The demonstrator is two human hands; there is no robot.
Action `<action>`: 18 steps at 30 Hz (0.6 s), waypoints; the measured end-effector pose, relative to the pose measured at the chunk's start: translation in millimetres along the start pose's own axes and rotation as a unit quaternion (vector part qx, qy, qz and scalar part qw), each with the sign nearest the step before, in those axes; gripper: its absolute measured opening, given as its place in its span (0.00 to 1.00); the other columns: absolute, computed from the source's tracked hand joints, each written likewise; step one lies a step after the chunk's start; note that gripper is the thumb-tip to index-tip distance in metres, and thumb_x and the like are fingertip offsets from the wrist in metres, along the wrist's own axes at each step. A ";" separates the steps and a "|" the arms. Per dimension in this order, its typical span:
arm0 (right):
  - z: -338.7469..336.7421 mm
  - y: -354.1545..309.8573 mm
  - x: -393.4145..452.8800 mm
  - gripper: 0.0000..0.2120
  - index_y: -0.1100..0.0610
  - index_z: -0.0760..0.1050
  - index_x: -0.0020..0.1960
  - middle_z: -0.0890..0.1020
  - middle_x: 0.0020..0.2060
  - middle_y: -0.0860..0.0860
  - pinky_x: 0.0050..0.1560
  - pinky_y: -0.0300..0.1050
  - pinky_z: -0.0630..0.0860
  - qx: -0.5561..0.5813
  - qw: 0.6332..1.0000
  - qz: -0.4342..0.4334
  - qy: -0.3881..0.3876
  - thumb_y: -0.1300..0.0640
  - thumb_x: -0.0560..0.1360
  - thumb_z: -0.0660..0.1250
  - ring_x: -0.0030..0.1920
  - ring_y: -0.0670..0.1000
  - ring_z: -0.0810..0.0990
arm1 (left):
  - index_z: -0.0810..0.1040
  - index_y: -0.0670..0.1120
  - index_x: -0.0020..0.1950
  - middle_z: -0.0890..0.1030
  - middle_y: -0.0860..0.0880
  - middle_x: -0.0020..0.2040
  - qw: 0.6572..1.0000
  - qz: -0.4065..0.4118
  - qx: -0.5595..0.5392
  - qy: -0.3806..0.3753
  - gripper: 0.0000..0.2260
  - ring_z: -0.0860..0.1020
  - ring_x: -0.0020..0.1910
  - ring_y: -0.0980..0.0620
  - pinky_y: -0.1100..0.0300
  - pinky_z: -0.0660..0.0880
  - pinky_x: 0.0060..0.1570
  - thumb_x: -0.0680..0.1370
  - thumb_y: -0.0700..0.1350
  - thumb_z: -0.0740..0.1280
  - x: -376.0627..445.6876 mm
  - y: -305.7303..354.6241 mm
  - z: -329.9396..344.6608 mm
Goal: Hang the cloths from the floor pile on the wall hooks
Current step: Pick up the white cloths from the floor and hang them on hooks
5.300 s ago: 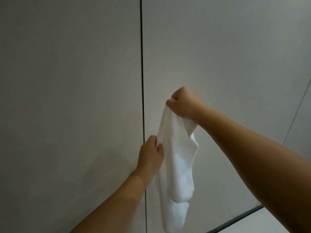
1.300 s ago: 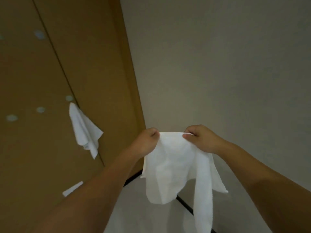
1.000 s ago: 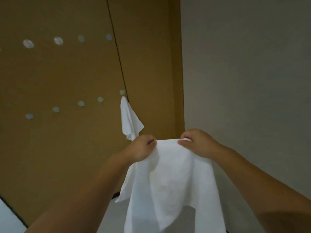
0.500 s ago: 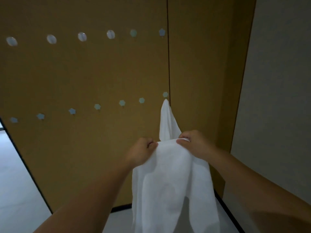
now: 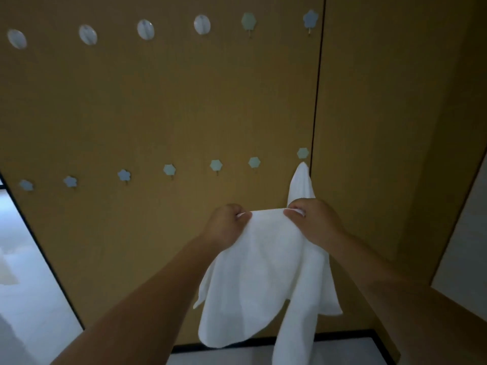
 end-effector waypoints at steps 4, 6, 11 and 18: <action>30.2 39.2 64.2 0.13 0.57 0.80 0.46 0.82 0.40 0.52 0.45 0.50 0.77 0.031 0.999 -0.004 -0.024 0.48 0.77 0.63 0.41 0.52 0.79 | 0.76 0.45 0.40 0.78 0.49 0.40 0.999 -0.027 0.003 0.022 0.11 0.74 0.40 0.51 0.61 0.66 0.40 0.80 0.47 0.61 60.0 -16.1 23.1; 44.0 56.3 92.9 0.14 0.58 0.79 0.43 0.81 0.37 0.52 0.43 0.50 0.76 0.039 0.998 -0.007 -0.042 0.49 0.77 0.63 0.39 0.52 0.79 | 0.75 0.46 0.39 0.76 0.51 0.37 0.999 -0.040 0.014 0.028 0.11 0.73 0.39 0.52 0.62 0.65 0.39 0.80 0.47 0.61 88.3 -23.5 33.8; 72.5 87.2 159.0 0.12 0.56 0.73 0.38 0.74 0.30 0.48 0.35 0.44 0.69 0.033 0.998 -0.027 -0.055 0.53 0.78 0.61 0.34 0.49 0.74 | 0.75 0.48 0.40 0.75 0.52 0.37 0.996 -0.059 0.022 0.055 0.10 0.73 0.38 0.54 0.64 0.65 0.35 0.80 0.47 0.61 156.0 -41.8 55.4; 108.4 112.6 237.5 0.11 0.51 0.71 0.40 0.71 0.28 0.43 0.30 0.38 0.62 -0.008 0.999 -0.022 -0.046 0.49 0.79 0.60 0.34 0.48 0.73 | 0.76 0.48 0.41 0.76 0.53 0.37 0.995 -0.073 -0.001 0.061 0.10 0.73 0.38 0.55 0.66 0.66 0.35 0.80 0.47 0.61 241.0 -77.4 77.1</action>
Point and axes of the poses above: each hand's wrist, its own x-axis towards the middle knuckle, its own z-axis out of the palm, y = z × x, the point moved 4 cm from there along x, towards the middle knuckle
